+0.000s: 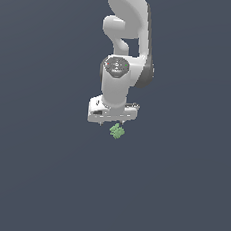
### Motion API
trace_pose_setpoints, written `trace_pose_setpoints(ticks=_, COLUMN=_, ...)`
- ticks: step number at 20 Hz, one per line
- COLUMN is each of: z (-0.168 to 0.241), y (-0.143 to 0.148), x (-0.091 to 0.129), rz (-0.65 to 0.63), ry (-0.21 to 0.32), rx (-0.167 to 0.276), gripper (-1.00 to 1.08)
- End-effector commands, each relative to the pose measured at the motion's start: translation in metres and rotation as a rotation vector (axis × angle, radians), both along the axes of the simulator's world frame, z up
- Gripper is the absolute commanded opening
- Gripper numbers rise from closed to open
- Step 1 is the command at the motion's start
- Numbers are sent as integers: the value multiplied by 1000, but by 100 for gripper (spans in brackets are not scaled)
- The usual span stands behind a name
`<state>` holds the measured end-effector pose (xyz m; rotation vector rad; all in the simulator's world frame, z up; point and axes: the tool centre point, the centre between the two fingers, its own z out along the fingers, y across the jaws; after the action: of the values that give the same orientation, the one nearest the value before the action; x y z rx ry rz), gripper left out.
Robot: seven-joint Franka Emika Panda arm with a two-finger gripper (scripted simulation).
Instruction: Pick up the object and move it to a goal position.
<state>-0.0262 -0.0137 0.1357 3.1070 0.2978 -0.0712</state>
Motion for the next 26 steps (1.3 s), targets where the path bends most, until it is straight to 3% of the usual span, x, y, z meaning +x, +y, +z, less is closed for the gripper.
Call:
trace_pose_setpoints(ticks=1, z=-6, y=3, x=-2, rz=64, ry=-3, rx=4, gripper=100)
trace_pose_setpoints(ticks=15, z=-38, y=20, x=-18, rz=455, ry=-24, rx=27, gripper=100)
trace_pose_setpoints(ticks=26, z=-50, y=27, x=-25, rz=611, ry=-34, rx=36, gripper=100)
